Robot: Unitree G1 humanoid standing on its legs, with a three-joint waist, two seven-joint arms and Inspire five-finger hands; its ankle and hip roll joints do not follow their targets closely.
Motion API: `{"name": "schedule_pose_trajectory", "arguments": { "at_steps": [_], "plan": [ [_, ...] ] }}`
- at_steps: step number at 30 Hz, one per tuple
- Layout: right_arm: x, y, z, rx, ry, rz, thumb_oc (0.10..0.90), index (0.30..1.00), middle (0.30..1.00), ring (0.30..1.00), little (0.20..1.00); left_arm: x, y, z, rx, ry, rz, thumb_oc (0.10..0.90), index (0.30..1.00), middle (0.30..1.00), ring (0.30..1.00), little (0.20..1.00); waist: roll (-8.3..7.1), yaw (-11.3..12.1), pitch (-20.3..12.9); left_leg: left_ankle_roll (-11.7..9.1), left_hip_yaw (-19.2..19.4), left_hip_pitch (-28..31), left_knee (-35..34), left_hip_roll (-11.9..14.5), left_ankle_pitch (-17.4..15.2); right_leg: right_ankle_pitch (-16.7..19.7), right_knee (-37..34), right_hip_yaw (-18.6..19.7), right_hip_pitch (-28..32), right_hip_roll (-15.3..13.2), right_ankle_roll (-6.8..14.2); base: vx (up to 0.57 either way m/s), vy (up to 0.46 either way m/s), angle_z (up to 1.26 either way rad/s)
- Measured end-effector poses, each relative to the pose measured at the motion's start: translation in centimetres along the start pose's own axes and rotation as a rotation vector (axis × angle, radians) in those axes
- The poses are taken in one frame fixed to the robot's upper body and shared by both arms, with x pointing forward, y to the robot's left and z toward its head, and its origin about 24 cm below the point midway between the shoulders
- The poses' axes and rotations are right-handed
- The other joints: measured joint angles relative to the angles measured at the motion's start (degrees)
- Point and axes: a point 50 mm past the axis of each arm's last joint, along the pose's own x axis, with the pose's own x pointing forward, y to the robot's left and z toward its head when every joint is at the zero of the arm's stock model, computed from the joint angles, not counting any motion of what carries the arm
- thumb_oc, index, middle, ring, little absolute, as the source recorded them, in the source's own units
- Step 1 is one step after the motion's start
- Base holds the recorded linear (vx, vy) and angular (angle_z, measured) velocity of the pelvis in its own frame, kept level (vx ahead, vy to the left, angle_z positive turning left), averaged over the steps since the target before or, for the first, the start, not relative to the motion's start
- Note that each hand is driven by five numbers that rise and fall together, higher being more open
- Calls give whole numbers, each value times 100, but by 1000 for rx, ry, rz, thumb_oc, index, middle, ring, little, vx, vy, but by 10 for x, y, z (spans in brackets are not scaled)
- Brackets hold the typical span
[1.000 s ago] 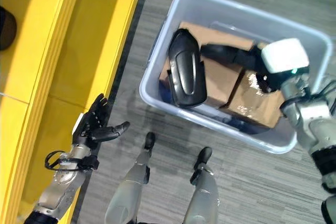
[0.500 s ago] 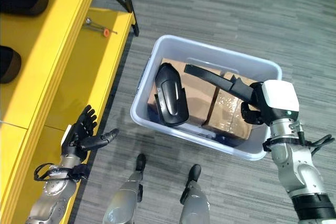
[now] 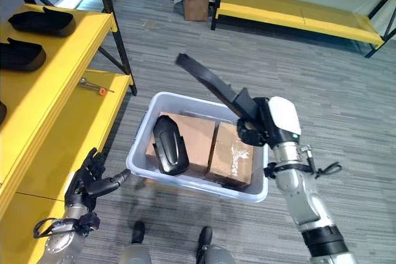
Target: Move parts from the plastic box to the shelf.
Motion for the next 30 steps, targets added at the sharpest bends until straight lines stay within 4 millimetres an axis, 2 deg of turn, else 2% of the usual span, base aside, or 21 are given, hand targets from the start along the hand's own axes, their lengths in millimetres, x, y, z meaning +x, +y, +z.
{"name": "schedule_pose_trajectory", "arguments": {
  "at_steps": [1,2,3,4,5,6,7,8,9,10,11,12,13,17,18,23,25,30],
  "plan": [
    [0,-1,-1,-4,2,-1,400,300,300,300,300,1,-2,-3,-2,12,-8,900,1000,1000,1000,1000,31,7,-11,145,-33,-70,-21,-19,142,-70,98,-87,-46,-18,-40,-180,-189,99],
    [-1,-3,-3,-18,5,-5,400,300,300,300,300,4,-9,-5,-2,24,-28,900,1000,1000,1000,1000,67,-22,-27,616,222,-227,-93,-74,428,-214,231,-385,-148,-166,-197,-140,-157,118],
    [-2,-4,-4,-20,7,-8,400,300,300,300,300,4,-10,-8,-3,36,-30,900,1000,1000,1000,1000,63,58,-47,1408,686,-321,-133,-71,38,-281,336,-578,-256,-264,-351,-117,-132,106],
    [-3,-1,-3,-6,14,-9,400,300,300,300,300,6,-8,-9,2,42,-23,900,1000,1000,1000,1000,-89,141,-8,1329,744,-506,359,-196,-306,-282,365,-625,-347,-472,-425,-102,-81,62],
    [-8,5,-4,19,32,-3,400,300,300,300,300,6,-7,-14,5,67,-14,900,1000,1000,1000,1000,-250,223,-23,970,767,-689,1149,-437,-515,-181,271,-710,-314,-721,-483,-103,-83,65],
    [-20,7,-7,37,53,3,400,300,300,300,300,5,-8,-21,6,96,-15,900,1000,1000,1000,1000,-265,160,-28,677,901,-678,1798,-657,-805,-64,10,-924,-78,-887,-452,-77,-47,94],
    [-29,9,-9,41,68,16,400,300,300,300,300,2,-8,-25,-4,109,-8,900,1000,1000,1000,1000,-227,62,-49,598,1105,-565,2289,-731,-1015,-33,-150,-1085,113,-965,-449,-29,12,139],
    [-43,9,-15,44,104,24,400,300,300,300,300,0,-9,-26,-13,113,-8,900,1000,1000,1000,1000,-174,-91,-127,520,1330,-413,2860,-727,-1215,11,-383,-1385,346,-988,-344,93,87,127],
    [-51,10,-17,55,131,17,400,300,300,300,300,-2,-10,-26,-16,109,-13,900,1000,1000,1000,1000,-131,-161,-233,468,1355,-264,2833,-771,-1299,13,-450,-1495,357,-955,-238,124,119,100],
    [-55,9,-20,64,146,10,400,300,300,300,300,-3,-11,-24,-18,100,-17,900,1000,1000,1000,1000,-1,-206,-344,455,1282,12,2289,-848,-1247,54,-422,-1437,290,-927,-137,160,207,72],
    [-57,7,-24,68,170,3,400,300,300,300,300,-2,-13,-21,-20,89,-27,900,1000,1000,1000,1000,106,-319,-377,458,1428,418,1273,-913,-1345,86,-385,-1498,250,-878,-16,77,164,62],
    [-63,6,-29,68,201,-5,400,300,300,300,300,-1,-17,-21,-21,88,-42,900,1000,1000,1000,1000,171,-353,-418,461,1435,673,623,-925,-1301,123,-339,-1593,248,-877,45,70,177,59],
    [-67,6,-32,76,229,-13,400,300,300,300,300,0,-19,-21,-20,86,-52,900,1000,1000,1000,1000,138,-367,-425,263,1421,815,275,-989,-1104,168,-311,-1643,251,-916,112,30,120,38],
    [-74,12,-34,100,264,-9,400,300,300,300,300,-4,-18,-24,11,99,-54,900,1000,1000,1000,1000,-55,-441,-533,374,1309,881,44,-1257,-961,347,-392,-1638,250,-1103,217,-3,148,18],
    [-73,16,-31,128,269,-19,400,300,300,300,300,-4,-15,-22,22,93,-46,900,1000,1000,1000,1000,-92,-415,-559,396,1288,850,58,-1389,-949,534,-535,-1613,275,-1188,234,-13,243,14],
    [-74,22,-31,174,291,-11,400,300,300,300,300,-7,-10,-23,27,98,-29,900,1000,1000,1000,1000,-68,-374,-587,433,1120,894,6,-1485,-936,607,-633,-1590,426,-1270,273,-28,167,17],
    [-74,21,-32,172,295,-14,400,300,300,300,300,-7,-9,-23,28,96,-25,900,1000,1000,1000,1000,-65,-288,-590,468,1102,874,24,-1527,-913,613,-589,-1634,418,-1320,285,-33,190,19],
    [-78,25,-38,178,341,-9,400,300,300,300,300,-8,-6,-21,64,85,-15,900,1000,1000,1000,1000,-65,-296,-601,660,942,815,-4,-1757,-857,561,-221,-1675,349,-1662,449,-4,192,18]
  ]
}}
